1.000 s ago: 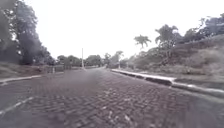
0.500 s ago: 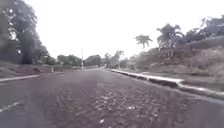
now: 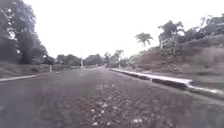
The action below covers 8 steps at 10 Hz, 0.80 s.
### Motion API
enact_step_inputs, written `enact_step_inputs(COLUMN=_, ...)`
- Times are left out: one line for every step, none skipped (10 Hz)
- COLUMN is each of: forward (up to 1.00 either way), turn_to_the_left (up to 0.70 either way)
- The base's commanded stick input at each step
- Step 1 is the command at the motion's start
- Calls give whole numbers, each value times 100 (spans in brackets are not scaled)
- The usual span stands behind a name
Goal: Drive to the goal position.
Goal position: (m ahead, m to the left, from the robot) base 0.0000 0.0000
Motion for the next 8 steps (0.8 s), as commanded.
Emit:
enact_step_inputs(forward=70, turn_to_the_left=0)
enact_step_inputs(forward=70, turn_to_the_left=0)
enact_step_inputs(forward=70, turn_to_the_left=0)
enact_step_inputs(forward=70, turn_to_the_left=0)
enact_step_inputs(forward=70, turn_to_the_left=0)
enact_step_inputs(forward=70, turn_to_the_left=0)
enact_step_inputs(forward=70, turn_to_the_left=0)
enact_step_inputs(forward=70, turn_to_the_left=0)
